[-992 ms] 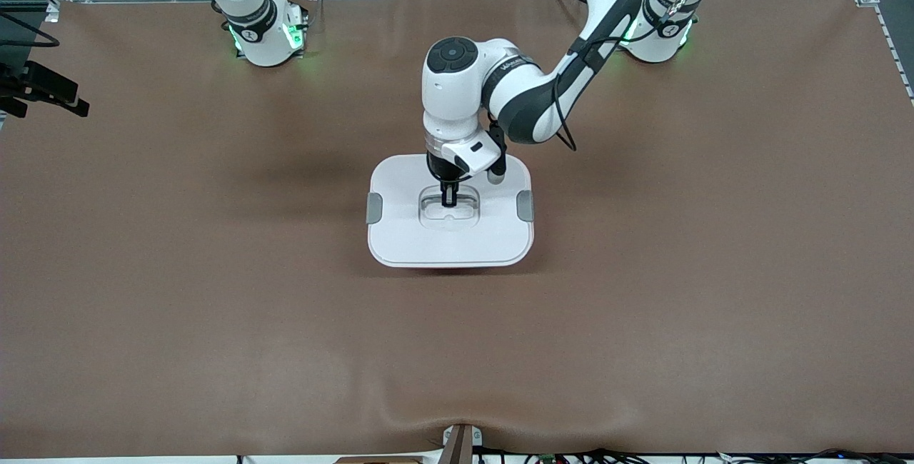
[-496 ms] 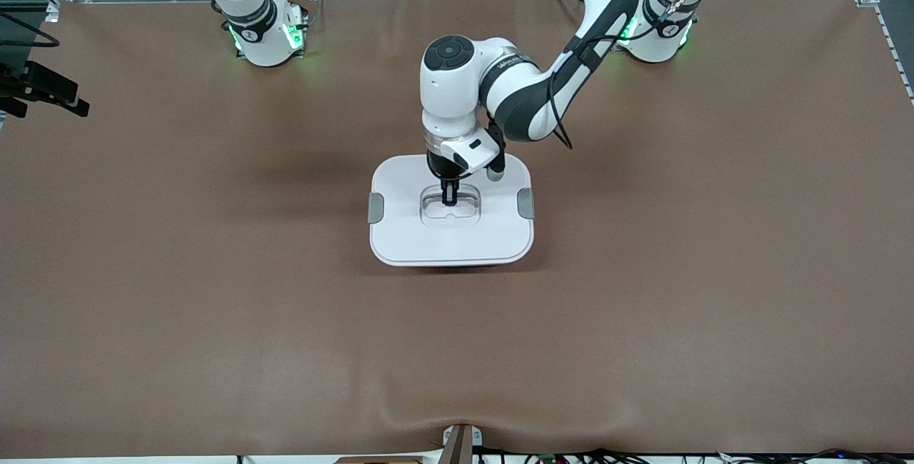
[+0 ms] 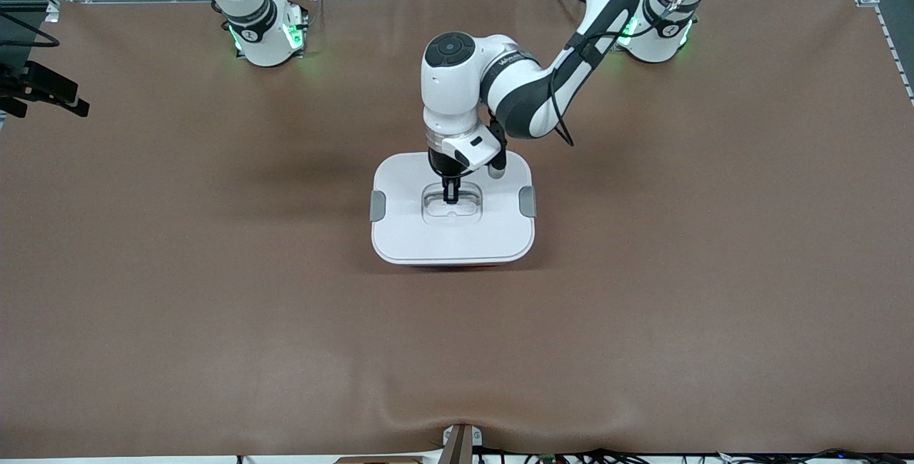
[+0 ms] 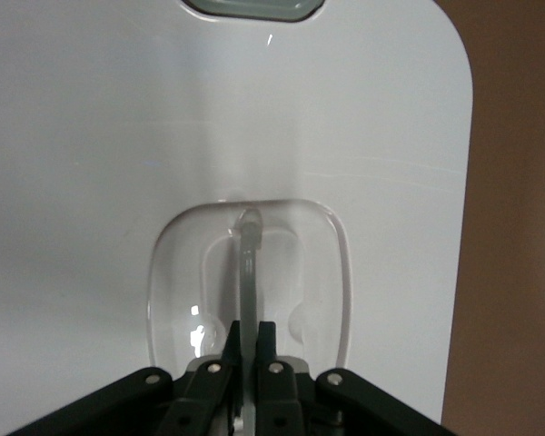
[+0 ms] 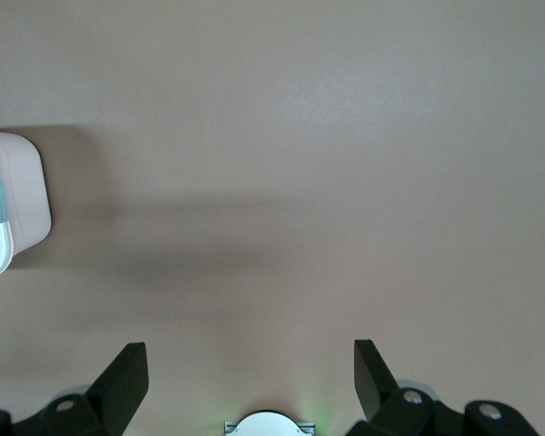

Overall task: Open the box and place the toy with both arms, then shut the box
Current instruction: 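Lower the lid onto the tray and press it down with the left gripper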

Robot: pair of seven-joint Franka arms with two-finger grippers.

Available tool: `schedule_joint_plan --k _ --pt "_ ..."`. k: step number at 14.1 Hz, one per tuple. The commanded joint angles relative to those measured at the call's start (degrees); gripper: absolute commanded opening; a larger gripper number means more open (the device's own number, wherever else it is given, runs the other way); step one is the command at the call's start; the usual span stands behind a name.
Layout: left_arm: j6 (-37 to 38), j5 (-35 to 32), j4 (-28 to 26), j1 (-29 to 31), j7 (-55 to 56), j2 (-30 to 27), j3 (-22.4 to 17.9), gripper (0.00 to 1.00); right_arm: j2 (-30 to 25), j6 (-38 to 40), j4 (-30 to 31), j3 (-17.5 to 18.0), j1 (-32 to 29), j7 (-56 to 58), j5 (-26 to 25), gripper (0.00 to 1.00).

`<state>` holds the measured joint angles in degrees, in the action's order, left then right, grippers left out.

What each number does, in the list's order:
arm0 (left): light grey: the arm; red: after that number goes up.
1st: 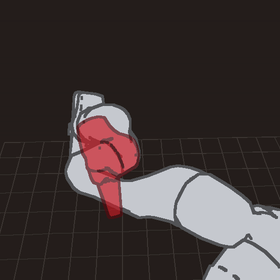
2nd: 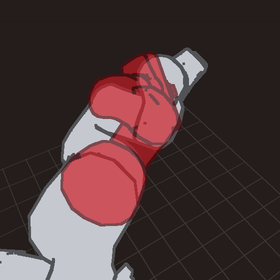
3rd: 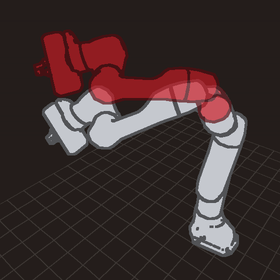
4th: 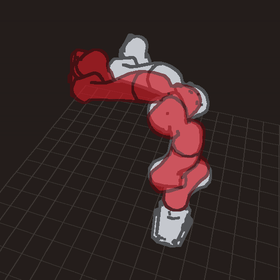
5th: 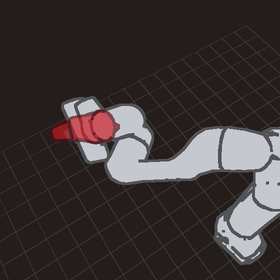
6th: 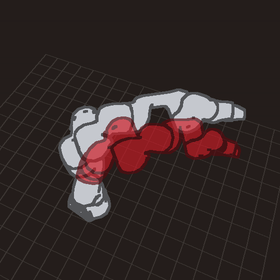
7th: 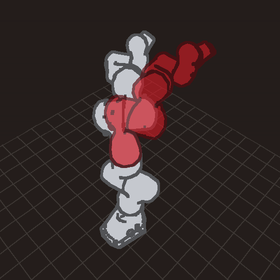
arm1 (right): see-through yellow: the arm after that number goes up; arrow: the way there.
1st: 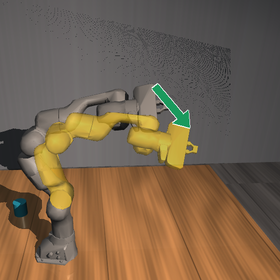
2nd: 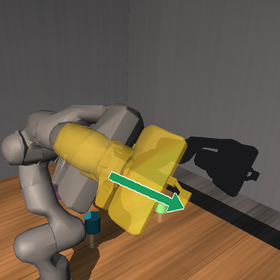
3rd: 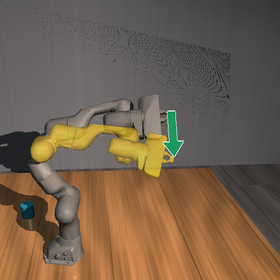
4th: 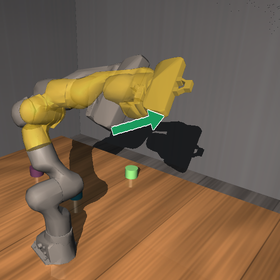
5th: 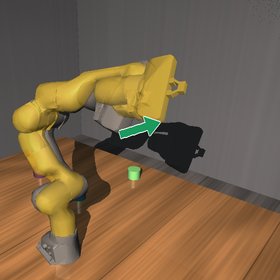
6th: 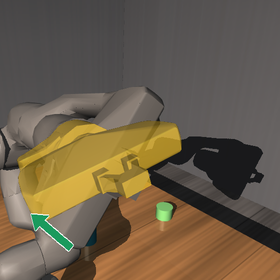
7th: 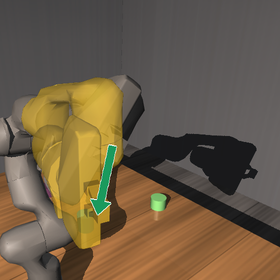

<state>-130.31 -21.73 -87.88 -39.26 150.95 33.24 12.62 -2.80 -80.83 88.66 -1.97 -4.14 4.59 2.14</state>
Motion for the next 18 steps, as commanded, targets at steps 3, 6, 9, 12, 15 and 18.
schedule_joint_plan --k 3,6,9,12,15,18 --pt "-0.56 -1.73 -2.56 -0.29 1.8 -1.96 -0.22 0.0 0.16 0.77 -0.94 0.74 -0.87 -0.46 -0.82 1.0" --pt "-0.56 -1.73 -2.65 -0.29 1.8 -1.96 -0.14 0.0 0.16 0.76 -0.94 0.74 -0.87 -0.46 -0.82 1.0" --pt "-0.65 -1.65 -2.64 -0.2 2.94 -1.87 -0.22 0.0 0.16 0.76 -0.94 0.74 -0.87 -0.46 -0.82 1.0" --pt "-0.65 -1.73 -3.0 -0.2 2.94 -1.96 -0.22 0.0 0.16 0.76 -0.94 0.74 -0.87 -0.46 -0.82 1.0" --pt "-0.73 -1.73 -3.52 -0.2 2.94 -1.87 -0.22 0.0 0.16 0.76 -1.03 0.74 -0.95 -0.46 -0.82 1.0" --pt "-0.73 -1.73 -3.7 -0.03 2.68 -1.87 -0.14 0.0 0.16 0.85 -1.03 0.74 -0.95 -0.46 -0.82 1.0"
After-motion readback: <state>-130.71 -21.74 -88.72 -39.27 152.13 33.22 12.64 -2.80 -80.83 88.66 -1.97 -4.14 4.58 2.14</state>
